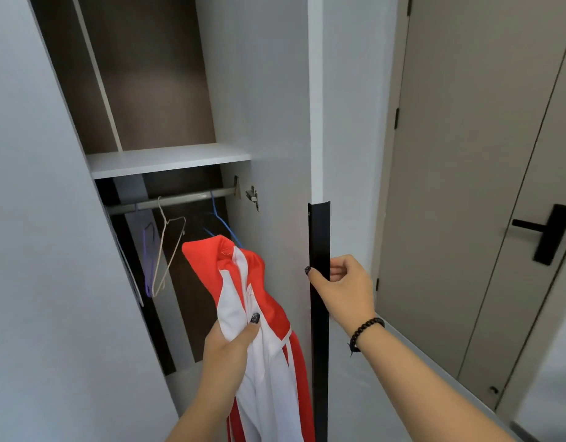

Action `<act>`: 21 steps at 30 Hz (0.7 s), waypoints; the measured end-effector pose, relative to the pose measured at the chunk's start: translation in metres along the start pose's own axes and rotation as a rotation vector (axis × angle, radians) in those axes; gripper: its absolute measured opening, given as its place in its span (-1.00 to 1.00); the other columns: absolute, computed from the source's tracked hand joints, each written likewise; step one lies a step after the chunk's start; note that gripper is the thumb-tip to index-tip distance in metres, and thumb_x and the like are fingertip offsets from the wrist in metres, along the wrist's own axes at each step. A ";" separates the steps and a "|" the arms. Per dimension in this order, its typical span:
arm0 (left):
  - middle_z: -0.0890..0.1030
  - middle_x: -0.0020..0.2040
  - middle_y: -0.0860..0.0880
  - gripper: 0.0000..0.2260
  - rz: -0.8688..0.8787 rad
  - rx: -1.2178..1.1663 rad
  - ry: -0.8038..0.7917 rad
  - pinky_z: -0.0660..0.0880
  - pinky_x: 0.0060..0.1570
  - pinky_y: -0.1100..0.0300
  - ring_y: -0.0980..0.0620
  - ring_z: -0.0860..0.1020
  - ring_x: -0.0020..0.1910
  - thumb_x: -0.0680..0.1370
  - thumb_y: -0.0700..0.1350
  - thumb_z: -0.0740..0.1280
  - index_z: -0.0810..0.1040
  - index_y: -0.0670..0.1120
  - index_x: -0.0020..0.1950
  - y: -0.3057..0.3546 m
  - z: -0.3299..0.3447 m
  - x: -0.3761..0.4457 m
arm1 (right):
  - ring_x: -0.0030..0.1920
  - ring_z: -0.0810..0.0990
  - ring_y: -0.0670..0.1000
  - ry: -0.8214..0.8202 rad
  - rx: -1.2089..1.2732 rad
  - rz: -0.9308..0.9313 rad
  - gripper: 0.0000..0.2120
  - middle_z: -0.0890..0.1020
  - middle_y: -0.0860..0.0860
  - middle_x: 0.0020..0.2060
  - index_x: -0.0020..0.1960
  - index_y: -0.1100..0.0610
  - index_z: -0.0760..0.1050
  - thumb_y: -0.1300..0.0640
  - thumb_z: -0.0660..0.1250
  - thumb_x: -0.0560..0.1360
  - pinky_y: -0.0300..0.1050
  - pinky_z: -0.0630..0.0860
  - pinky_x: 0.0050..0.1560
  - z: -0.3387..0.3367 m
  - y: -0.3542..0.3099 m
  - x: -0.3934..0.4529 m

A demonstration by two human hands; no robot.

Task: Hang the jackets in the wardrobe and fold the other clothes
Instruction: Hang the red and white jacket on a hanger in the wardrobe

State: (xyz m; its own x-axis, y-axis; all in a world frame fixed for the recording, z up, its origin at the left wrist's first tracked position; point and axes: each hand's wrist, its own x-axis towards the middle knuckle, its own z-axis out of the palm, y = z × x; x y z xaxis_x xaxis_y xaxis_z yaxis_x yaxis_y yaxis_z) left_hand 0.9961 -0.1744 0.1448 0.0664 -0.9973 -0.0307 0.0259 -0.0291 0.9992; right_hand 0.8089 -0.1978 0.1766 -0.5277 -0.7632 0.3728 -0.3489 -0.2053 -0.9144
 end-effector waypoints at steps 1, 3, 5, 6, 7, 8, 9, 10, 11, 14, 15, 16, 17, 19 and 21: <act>0.63 0.14 -0.07 -0.65 -0.009 0.009 -0.008 0.51 0.05 0.10 -0.06 0.59 0.07 0.53 -0.09 0.40 0.50 -0.10 0.30 0.001 0.004 -0.003 | -0.14 0.54 -0.22 0.005 0.005 0.005 -0.74 0.59 -0.09 -0.12 -0.06 0.00 0.46 0.00 0.50 0.37 -0.48 0.41 -0.30 -0.006 0.002 0.004; 0.62 0.16 -0.09 -0.63 -0.006 0.011 -0.022 0.51 0.06 0.09 -0.08 0.59 0.09 0.53 -0.08 0.40 0.49 -0.10 0.31 0.003 0.009 -0.007 | -0.11 0.54 -0.22 0.021 0.006 0.011 -0.74 0.60 -0.06 -0.08 -0.02 0.02 0.48 0.02 0.49 0.38 -0.48 0.39 -0.23 -0.017 0.006 0.012; 0.63 0.14 -0.07 -0.64 0.009 0.014 -0.030 0.52 -0.06 0.19 -0.05 0.60 0.07 0.53 -0.08 0.41 0.50 -0.09 0.30 0.005 0.012 -0.011 | -0.09 0.54 -0.20 0.037 0.012 0.018 -0.74 0.60 -0.03 -0.04 0.02 0.05 0.50 0.04 0.48 0.39 -0.43 0.41 -0.18 -0.025 0.009 0.017; 0.64 0.13 -0.06 -0.65 0.016 0.016 -0.031 0.52 -0.08 0.21 -0.04 0.60 0.06 0.52 -0.07 0.41 0.51 -0.08 0.29 0.006 0.012 -0.013 | -0.09 0.54 -0.18 0.040 0.012 0.020 -0.73 0.61 -0.01 -0.02 0.03 0.06 0.50 0.05 0.48 0.40 -0.40 0.43 -0.15 -0.027 0.009 0.019; 0.64 0.12 -0.04 -0.64 0.021 0.018 -0.029 0.54 -0.04 0.18 -0.04 0.61 0.06 0.52 -0.06 0.41 0.51 -0.08 0.29 0.007 0.011 -0.015 | -0.08 0.55 -0.15 0.038 0.004 0.024 -0.73 0.61 -0.01 -0.01 0.04 0.07 0.51 0.05 0.48 0.40 -0.36 0.46 -0.11 -0.029 0.008 0.020; 0.65 0.11 -0.03 -0.64 0.026 0.019 -0.026 0.56 0.04 0.12 -0.04 0.61 0.07 0.52 -0.04 0.41 0.52 -0.07 0.29 0.007 0.011 -0.016 | -0.06 0.55 -0.12 0.039 -0.005 0.027 -0.73 0.60 -0.01 -0.01 0.05 0.07 0.51 0.05 0.47 0.41 -0.28 0.51 -0.05 -0.029 0.006 0.019; 0.65 0.10 -0.02 -0.64 0.030 0.019 -0.020 0.55 0.11 0.06 -0.04 0.62 0.06 0.52 -0.02 0.40 0.53 -0.07 0.29 0.007 0.009 -0.017 | -0.04 0.54 -0.10 0.059 -0.005 0.022 -0.73 0.58 -0.02 0.01 0.06 0.06 0.50 0.05 0.47 0.42 -0.19 0.53 0.03 -0.028 0.003 0.016; 0.66 0.09 -0.01 -0.64 0.034 0.021 -0.013 0.54 0.15 0.02 -0.03 0.62 0.05 0.52 -0.01 0.40 0.53 -0.06 0.28 0.007 0.008 -0.018 | 0.00 0.52 -0.08 0.112 0.022 -0.004 -0.72 0.53 -0.05 0.03 0.08 0.05 0.47 0.06 0.46 0.42 -0.15 0.51 0.07 -0.026 -0.003 0.010; 0.65 0.08 -0.01 -0.64 0.033 0.027 -0.004 0.54 0.16 -0.01 -0.03 0.62 0.05 0.52 0.00 0.39 0.53 -0.06 0.28 0.008 0.007 -0.019 | 0.03 0.50 -0.07 0.193 0.075 -0.069 -0.70 0.47 -0.07 0.04 0.09 0.03 0.43 0.06 0.45 0.43 -0.16 0.48 0.08 -0.023 -0.010 0.003; 0.63 0.13 -0.05 -0.63 0.020 0.028 0.021 0.53 0.18 -0.07 -0.07 0.61 0.08 0.53 0.01 0.37 0.50 -0.06 0.32 0.008 0.004 -0.023 | 0.01 0.50 -0.13 0.277 0.192 -0.390 -0.71 0.43 -0.10 0.00 0.10 -0.02 0.38 0.08 0.38 0.42 -0.35 0.42 -0.01 -0.009 -0.034 -0.025; 0.63 0.14 -0.05 -0.64 0.024 0.025 0.034 0.54 0.17 -0.05 -0.07 0.60 0.09 0.54 -0.01 0.36 0.49 -0.04 0.32 0.008 0.002 -0.024 | -0.02 0.51 -0.15 0.193 0.193 -0.461 -0.73 0.45 -0.12 -0.02 0.08 -0.04 0.39 0.10 0.36 0.42 -0.40 0.42 -0.05 -0.001 -0.037 -0.035; 0.63 0.13 -0.04 -0.66 0.036 0.021 0.043 0.55 0.12 0.01 -0.05 0.60 0.09 0.55 -0.04 0.36 0.50 -0.03 0.32 0.009 0.000 -0.024 | -0.04 0.52 -0.15 0.088 0.175 -0.488 -0.75 0.46 -0.17 -0.03 0.05 -0.08 0.39 0.11 0.35 0.43 -0.43 0.42 -0.07 0.008 -0.036 -0.043; 0.65 0.12 -0.02 -0.70 0.050 0.011 0.045 0.56 0.08 0.07 -0.02 0.61 0.07 0.56 -0.07 0.35 0.51 -0.01 0.30 0.009 -0.003 -0.025 | -0.03 0.51 -0.17 -0.018 0.150 -0.469 -0.74 0.45 -0.22 -0.02 0.04 -0.14 0.37 0.10 0.34 0.44 -0.45 0.43 -0.08 0.017 -0.033 -0.050; 0.69 0.05 0.02 -0.76 0.092 -0.025 0.042 0.56 0.03 0.14 0.04 0.64 0.03 0.57 -0.14 0.34 0.56 0.03 0.23 0.013 -0.009 -0.024 | 0.03 0.47 -0.23 -0.208 0.125 -0.331 -0.67 0.41 -0.26 0.06 0.08 -0.24 0.31 0.04 0.37 0.45 -0.46 0.42 -0.03 0.035 -0.020 -0.059; 0.70 0.00 0.05 -0.78 0.131 -0.036 0.048 0.54 -0.01 0.20 0.09 0.65 0.00 0.57 -0.20 0.34 0.61 0.07 0.13 0.017 -0.014 -0.020 | 0.04 0.49 -0.20 -0.333 0.149 -0.132 -0.59 0.42 -0.18 0.13 0.16 -0.21 0.28 0.07 0.41 0.46 -0.40 0.45 0.00 0.049 0.001 -0.062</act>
State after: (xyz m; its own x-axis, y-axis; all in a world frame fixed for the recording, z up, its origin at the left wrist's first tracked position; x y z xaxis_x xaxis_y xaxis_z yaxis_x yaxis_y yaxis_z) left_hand 1.0091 -0.1542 0.1625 0.1189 -0.9881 0.0979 0.0496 0.1044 0.9933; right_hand 0.8794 -0.1810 0.1449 -0.1967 -0.8765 0.4394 -0.2677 -0.3831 -0.8841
